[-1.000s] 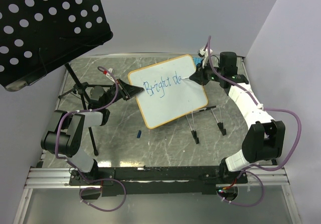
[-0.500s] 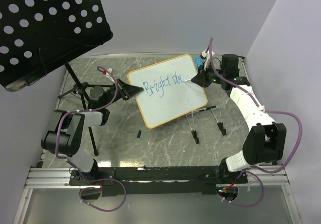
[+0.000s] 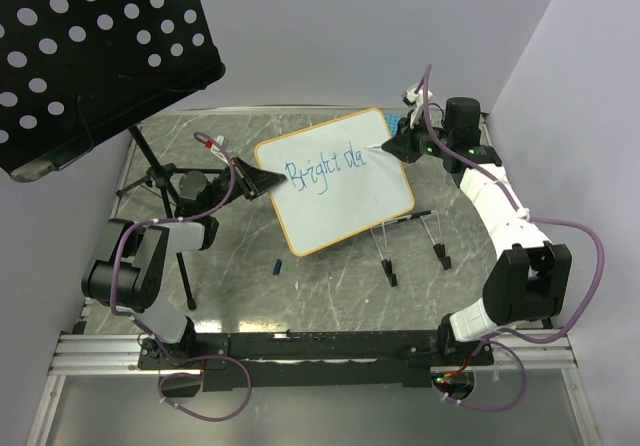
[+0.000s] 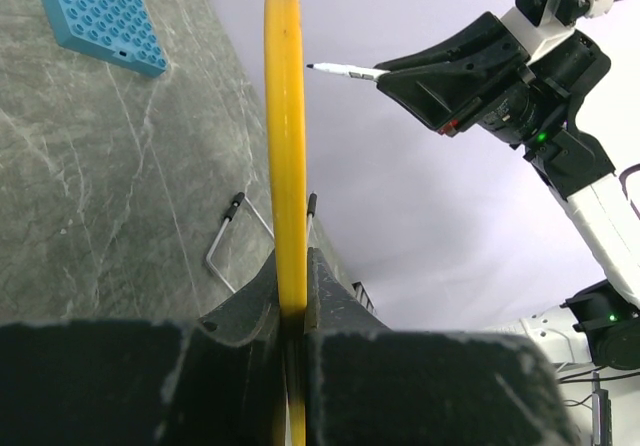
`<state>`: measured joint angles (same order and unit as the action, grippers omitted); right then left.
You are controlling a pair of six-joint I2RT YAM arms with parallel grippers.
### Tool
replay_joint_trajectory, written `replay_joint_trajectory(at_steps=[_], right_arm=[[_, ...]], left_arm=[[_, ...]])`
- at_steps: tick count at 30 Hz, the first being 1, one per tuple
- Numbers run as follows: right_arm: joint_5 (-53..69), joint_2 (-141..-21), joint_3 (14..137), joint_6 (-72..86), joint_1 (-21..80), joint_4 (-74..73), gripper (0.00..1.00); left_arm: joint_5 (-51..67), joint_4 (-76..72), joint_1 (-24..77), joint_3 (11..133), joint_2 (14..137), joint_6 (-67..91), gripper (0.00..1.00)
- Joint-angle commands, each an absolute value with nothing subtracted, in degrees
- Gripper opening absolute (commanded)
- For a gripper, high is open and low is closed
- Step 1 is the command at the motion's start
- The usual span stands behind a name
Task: Write a sentence on the whiteboard
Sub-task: Write on the whiteboard with the whiteboard.
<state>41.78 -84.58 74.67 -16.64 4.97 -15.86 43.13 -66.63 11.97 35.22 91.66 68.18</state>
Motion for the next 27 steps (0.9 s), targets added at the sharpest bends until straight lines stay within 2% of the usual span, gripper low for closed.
replay_joint_trajectory(at_steps=[1, 12, 27], right_arm=[[41.84, -86.83, 77.96, -16.0, 4.66, -14.32, 0.0], [41.75, -87.45, 77.08, -17.49, 4.66, -15.82, 0.0], [42.37, -82.27, 71.1, -19.77, 4.75, -17.23, 0.0]], left_arm=[[43.51, -86.57, 11.95, 37.53, 90.26, 71.28, 0.01], [43.59, -87.28, 11.95, 37.53, 90.44, 71.28, 0.01], [43.07, -87.36, 11.87, 37.35, 90.79, 71.19, 0.01]])
